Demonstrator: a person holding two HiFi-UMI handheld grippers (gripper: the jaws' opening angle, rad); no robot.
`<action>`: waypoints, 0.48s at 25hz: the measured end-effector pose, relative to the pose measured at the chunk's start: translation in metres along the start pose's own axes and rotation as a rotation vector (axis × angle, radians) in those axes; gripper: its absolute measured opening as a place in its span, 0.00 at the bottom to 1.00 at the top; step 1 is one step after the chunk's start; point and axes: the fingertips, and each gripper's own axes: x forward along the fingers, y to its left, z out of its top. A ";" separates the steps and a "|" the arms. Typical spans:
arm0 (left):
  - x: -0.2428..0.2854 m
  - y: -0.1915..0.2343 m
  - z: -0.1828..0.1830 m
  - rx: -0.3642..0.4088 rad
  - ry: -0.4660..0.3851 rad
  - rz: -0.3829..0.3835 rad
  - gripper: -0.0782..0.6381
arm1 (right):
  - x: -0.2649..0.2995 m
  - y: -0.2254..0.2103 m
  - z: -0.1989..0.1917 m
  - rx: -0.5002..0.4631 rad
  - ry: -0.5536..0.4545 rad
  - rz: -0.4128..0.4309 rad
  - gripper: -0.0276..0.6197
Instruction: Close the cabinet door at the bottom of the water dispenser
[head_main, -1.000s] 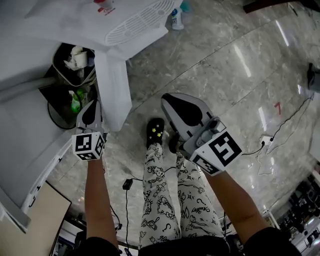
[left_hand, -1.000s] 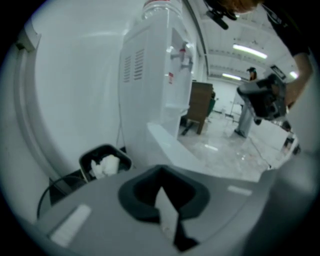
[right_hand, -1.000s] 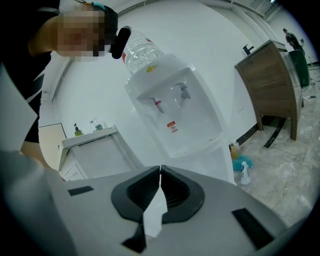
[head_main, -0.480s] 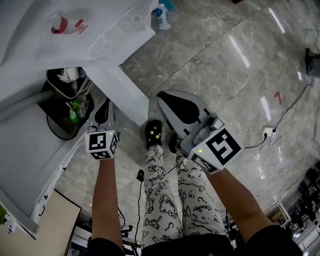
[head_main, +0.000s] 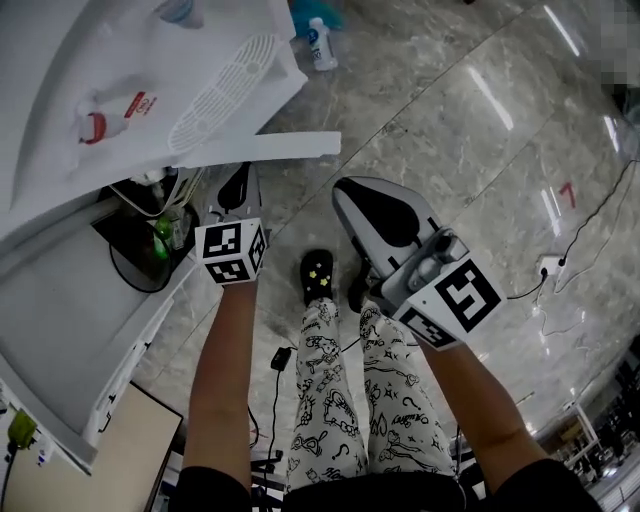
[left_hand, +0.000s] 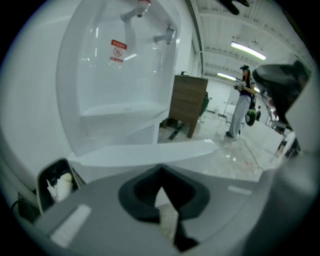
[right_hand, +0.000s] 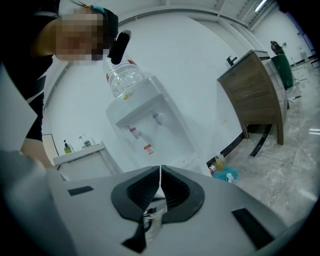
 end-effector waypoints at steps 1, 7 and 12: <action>0.007 0.001 0.006 -0.016 -0.012 0.000 0.11 | 0.000 -0.004 0.004 0.003 -0.003 -0.002 0.07; 0.037 0.014 0.036 -0.094 -0.085 0.053 0.11 | -0.004 -0.023 0.023 0.043 -0.044 -0.030 0.07; 0.055 0.032 0.054 -0.168 -0.117 0.094 0.11 | -0.009 -0.034 0.022 0.046 -0.036 -0.041 0.07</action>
